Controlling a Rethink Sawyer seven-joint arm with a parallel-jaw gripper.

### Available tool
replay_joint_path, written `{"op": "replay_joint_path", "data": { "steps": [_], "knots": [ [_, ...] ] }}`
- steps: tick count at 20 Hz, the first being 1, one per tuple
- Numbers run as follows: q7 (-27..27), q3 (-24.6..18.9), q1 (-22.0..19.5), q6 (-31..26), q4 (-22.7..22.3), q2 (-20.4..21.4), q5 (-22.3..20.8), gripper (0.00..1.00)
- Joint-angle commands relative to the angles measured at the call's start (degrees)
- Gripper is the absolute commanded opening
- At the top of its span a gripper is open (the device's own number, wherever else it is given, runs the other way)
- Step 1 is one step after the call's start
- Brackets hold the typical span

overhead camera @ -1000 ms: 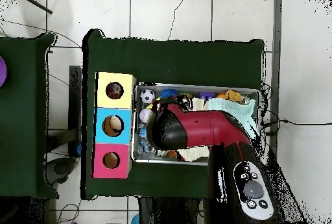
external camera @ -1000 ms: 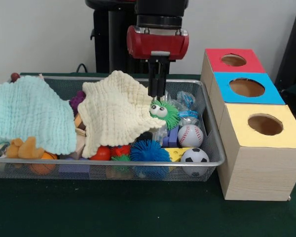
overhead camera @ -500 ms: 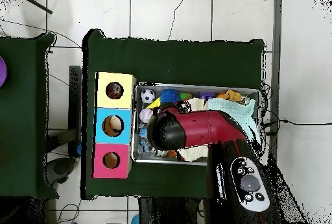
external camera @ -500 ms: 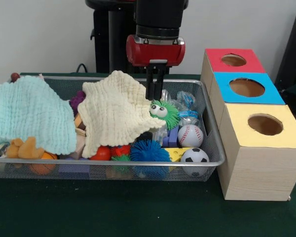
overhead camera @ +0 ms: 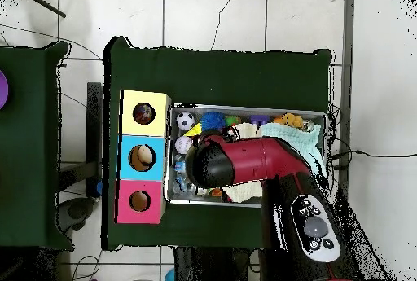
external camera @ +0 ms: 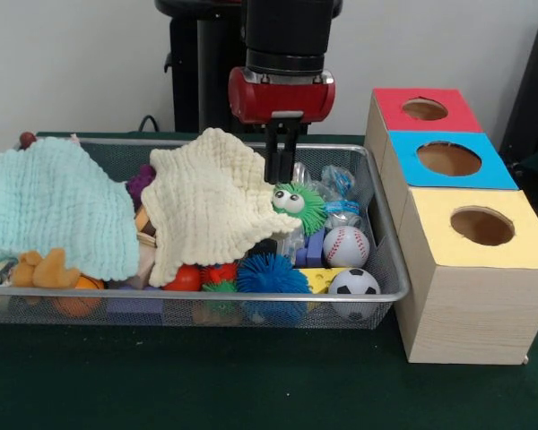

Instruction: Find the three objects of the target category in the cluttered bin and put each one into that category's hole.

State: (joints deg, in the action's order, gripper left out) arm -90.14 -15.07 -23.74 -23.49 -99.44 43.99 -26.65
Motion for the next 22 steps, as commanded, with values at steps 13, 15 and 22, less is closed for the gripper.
{"op": "replay_joint_path", "data": {
  "steps": [13, 15, 22],
  "knots": [
    [9.2, -7.1, -3.1, -6.4, 0.1, -1.8, -4.5, 0.00],
    [10.5, -9.0, -5.1, -5.4, -1.9, -0.9, -4.2, 0.00],
    [15.6, -15.3, -11.4, -10.6, -4.0, 2.6, -1.6, 0.00]
  ]
}}
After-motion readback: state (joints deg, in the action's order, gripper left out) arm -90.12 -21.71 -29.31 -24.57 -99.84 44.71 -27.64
